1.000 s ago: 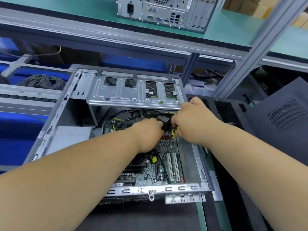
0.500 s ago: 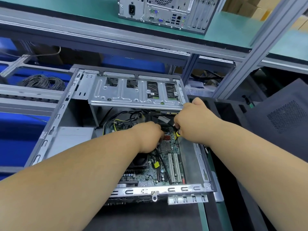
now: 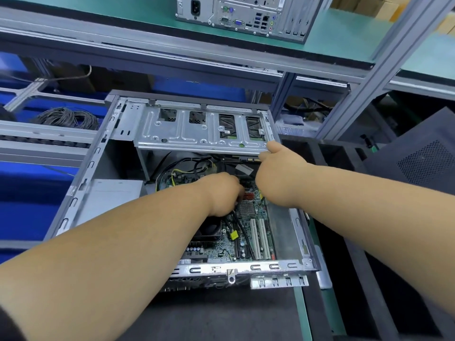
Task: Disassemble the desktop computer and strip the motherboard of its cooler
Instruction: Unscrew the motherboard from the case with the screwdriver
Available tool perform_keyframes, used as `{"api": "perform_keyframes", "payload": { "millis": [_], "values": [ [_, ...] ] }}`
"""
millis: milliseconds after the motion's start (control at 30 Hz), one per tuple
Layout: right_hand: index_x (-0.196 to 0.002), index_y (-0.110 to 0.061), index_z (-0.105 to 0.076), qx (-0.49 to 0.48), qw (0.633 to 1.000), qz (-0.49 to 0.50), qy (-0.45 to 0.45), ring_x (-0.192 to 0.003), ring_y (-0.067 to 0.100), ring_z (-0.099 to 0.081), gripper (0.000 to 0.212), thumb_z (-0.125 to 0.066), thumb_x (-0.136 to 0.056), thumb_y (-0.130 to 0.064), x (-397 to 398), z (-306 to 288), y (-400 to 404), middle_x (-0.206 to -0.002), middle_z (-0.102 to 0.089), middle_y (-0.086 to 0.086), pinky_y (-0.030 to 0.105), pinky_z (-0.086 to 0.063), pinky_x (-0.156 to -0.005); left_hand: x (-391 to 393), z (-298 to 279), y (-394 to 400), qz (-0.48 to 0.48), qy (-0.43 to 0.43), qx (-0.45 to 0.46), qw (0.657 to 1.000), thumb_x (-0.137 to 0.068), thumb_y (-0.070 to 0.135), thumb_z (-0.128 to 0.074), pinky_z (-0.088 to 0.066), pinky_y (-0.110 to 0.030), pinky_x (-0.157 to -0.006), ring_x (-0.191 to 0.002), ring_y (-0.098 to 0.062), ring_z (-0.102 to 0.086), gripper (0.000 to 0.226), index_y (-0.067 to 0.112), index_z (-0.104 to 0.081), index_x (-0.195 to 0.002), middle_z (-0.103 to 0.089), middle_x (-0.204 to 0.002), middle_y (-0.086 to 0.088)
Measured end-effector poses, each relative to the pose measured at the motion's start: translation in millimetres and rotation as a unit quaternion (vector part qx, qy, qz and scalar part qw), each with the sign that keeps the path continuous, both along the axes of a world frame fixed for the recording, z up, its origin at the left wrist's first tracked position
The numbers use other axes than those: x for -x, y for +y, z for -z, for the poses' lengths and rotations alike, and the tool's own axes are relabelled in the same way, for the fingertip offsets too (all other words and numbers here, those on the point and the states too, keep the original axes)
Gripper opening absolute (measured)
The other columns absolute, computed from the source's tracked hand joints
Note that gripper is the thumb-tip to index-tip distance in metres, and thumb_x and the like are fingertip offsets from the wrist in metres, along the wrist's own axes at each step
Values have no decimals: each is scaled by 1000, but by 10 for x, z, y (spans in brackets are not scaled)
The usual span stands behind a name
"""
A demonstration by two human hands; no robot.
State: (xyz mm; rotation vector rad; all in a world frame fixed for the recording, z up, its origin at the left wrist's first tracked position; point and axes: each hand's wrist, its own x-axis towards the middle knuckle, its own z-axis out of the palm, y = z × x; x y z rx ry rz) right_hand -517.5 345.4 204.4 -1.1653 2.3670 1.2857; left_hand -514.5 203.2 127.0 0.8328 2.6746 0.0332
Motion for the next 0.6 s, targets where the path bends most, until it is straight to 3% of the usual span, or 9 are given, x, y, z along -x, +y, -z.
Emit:
{"api": "perform_keyframes", "payload": {
  "millis": [167,367,600],
  "values": [
    [-61,-22,-38,7,1000,-14,-12,-88,22,-35,34,-54,-89,-16,33,7,-83,-63,-40,-5,44,-21,-106,0,11,-9,-2,-5,-6,1000,-95,19,-49,-48,-42,-90,-111,-29,-53,29,21,-64,-119,-56,-120,-5],
    [-61,-22,-40,43,999,2,25,-90,21,-43,27,-52,-84,-16,77,24,6,-64,-42,-7,38,-20,-81,-4,15,-11,-9,0,-24,1000,-92,15,-50,-50,-40,-89,-109,-28,-55,30,20,-67,-117,-60,-119,-5],
    [-67,-23,-48,-3,1000,-7,8,-89,22,-37,21,-52,-86,-14,74,19,-36,-68,-45,-6,36,-21,-81,12,13,-8,-9,-7,-27,1000,-93,17,-51,-49,-39,-91,-110,-28,-55,29,21,-67,-117,-59,-120,-5]
  ]
}}
